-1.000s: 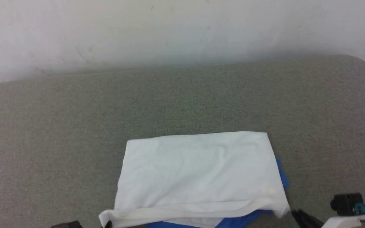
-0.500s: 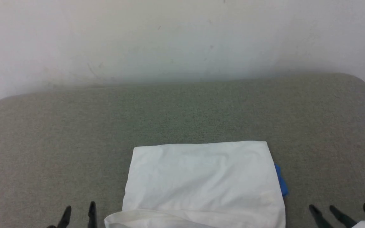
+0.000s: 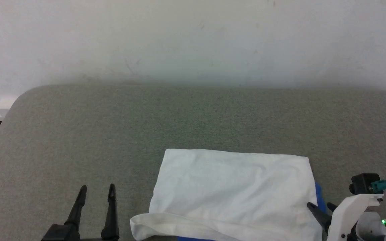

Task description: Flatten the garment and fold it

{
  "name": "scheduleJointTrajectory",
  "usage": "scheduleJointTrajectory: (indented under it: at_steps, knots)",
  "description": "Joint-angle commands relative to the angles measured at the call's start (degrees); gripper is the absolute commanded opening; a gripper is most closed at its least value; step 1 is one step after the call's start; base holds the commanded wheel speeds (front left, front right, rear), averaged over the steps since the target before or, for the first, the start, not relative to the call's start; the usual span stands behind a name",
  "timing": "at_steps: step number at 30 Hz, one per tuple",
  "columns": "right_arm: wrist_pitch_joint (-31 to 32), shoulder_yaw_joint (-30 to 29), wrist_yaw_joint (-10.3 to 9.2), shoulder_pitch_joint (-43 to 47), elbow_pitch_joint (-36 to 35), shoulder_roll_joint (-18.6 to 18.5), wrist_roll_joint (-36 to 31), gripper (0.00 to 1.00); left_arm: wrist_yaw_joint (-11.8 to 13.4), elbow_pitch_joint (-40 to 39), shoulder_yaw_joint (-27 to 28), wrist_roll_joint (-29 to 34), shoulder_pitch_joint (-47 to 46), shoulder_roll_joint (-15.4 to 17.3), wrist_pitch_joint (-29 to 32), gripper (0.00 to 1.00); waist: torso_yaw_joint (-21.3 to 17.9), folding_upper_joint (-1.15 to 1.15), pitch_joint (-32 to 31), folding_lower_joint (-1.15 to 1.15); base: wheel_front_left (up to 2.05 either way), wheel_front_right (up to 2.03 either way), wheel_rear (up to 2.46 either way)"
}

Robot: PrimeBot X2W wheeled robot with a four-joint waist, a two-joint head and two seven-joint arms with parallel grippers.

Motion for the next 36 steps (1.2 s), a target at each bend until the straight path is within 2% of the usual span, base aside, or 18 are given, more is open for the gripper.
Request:
scheduleJointTrajectory:
  at_steps: [1, 5, 9, 10, 12, 13, 17, 21, 25, 32, 36]
  knots:
    - [0.2, 0.7, -0.04, -2.2, 3.1, -0.5, -0.7, 1.00, -0.8, 0.1, 0.3, 1.1, -1.3, -0.8, -0.3, 1.00, 2.3, 0.00, 1.2, 0.00, 0.00, 0.00, 0.00]
    - [1.2, 2.4, -0.04, -6.7, 12.8, -0.2, -0.3, 1.00, -2.4, 0.8, 0.8, 3.0, -2.1, -2.1, -0.3, 1.00, 4.2, 0.00, 2.1, 0.00, 0.00, 0.00, 0.00]
    - [6.4, 5.9, -0.04, -7.6, 20.7, 0.3, 2.0, 1.00, -3.7, 1.4, 1.3, 4.5, -2.6, -3.4, -0.3, 1.00, 5.8, 0.00, 2.1, 0.00, 0.00, 0.00, 0.00]
    - [8.4, 7.0, -0.04, -7.5, 21.9, 0.5, 2.7, 0.62, -4.0, 1.5, 1.5, 4.8, -2.6, -3.6, -0.3, 1.00, 6.0, 0.00, 2.0, 0.00, 0.00, 0.00, 0.00]
    - [11.6, 8.4, -0.04, -7.3, 22.8, 1.0, 4.8, 0.10, -4.4, 1.8, 1.9, 5.4, -2.5, -3.9, -0.3, 1.00, 6.1, 0.00, 1.8, 0.00, 0.00, 0.00, 0.00]
    - [12.5, 9.0, -0.04, -7.2, 22.7, 1.0, 5.4, 0.00, -4.6, 2.0, 2.1, 5.8, -2.4, -3.9, -0.3, 1.00, 6.0, 0.00, 1.7, 0.00, 0.00, 0.00, 0.00]
    - [11.9, 10.6, -0.04, -7.5, 19.3, -0.1, 7.2, 0.00, -5.0, 3.2, 2.6, 6.9, -1.6, -4.1, -0.3, 1.00, 5.2, 0.00, 0.6, 0.00, 0.00, 0.00, 0.00]
    - [8.5, 9.1, -0.04, -6.7, 14.5, -2.4, 8.6, 0.00, -5.1, 3.8, 3.2, 7.5, -0.7, -4.3, -0.3, 1.00, 4.1, 0.00, -0.7, 0.00, 0.00, 0.00, 0.00]
    - [7.6, 5.0, -0.04, -4.4, 11.1, -4.9, 9.9, 0.00, -4.9, 3.6, 3.5, 7.8, 0.3, -4.5, -0.3, 1.00, 2.6, 0.00, -1.5, 0.00, 0.00, 0.00, 0.00]
    - [7.6, -5.0, -0.04, -0.6, 8.8, -9.9, 6.2, 0.00, -5.4, 3.4, 3.9, 8.1, 0.3, -5.1, -0.3, 1.00, 1.1, 0.00, -1.3, 0.00, 0.00, 0.00, 0.00]
    - [9.2, -9.3, -0.04, 0.3, 7.0, -10.2, 4.9, 0.00, -5.8, 3.7, 4.1, 8.3, 0.1, -5.4, -0.3, 1.00, 0.8, 0.00, -1.3, 0.00, 0.00, 0.00, 0.00]
